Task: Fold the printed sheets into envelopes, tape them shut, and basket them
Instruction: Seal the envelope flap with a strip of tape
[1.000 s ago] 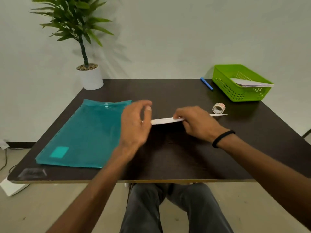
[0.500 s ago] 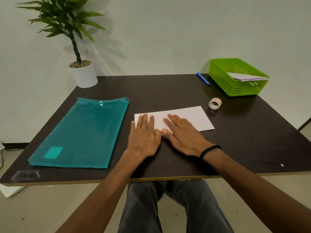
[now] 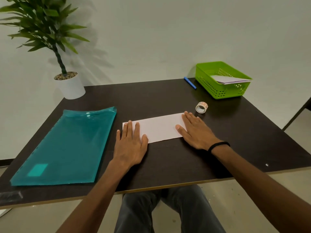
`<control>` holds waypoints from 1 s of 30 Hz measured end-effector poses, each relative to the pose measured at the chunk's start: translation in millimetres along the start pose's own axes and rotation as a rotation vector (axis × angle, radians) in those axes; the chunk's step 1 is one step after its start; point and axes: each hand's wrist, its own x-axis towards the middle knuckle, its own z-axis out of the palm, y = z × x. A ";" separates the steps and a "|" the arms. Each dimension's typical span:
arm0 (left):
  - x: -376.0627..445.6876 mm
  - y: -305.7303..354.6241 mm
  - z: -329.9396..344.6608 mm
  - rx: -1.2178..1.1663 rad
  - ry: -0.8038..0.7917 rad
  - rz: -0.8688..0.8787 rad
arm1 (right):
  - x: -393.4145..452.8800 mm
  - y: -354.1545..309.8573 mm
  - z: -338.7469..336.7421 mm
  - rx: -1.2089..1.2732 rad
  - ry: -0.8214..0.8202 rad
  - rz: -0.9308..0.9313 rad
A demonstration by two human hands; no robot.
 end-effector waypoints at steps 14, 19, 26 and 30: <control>24.1 4.1 -21.0 -0.209 0.124 -0.066 | 31.9 48.1 -19.1 0.811 0.672 0.433; 60.1 41.5 -18.3 -0.564 0.387 0.047 | 56.7 45.6 -14.4 0.883 0.727 0.379; 129.7 73.5 -14.2 -0.868 0.488 0.200 | 108.0 8.4 -16.5 0.916 0.796 0.122; 138.4 74.1 -7.8 -0.977 0.420 0.223 | 122.8 -4.2 -10.8 0.720 0.806 -0.063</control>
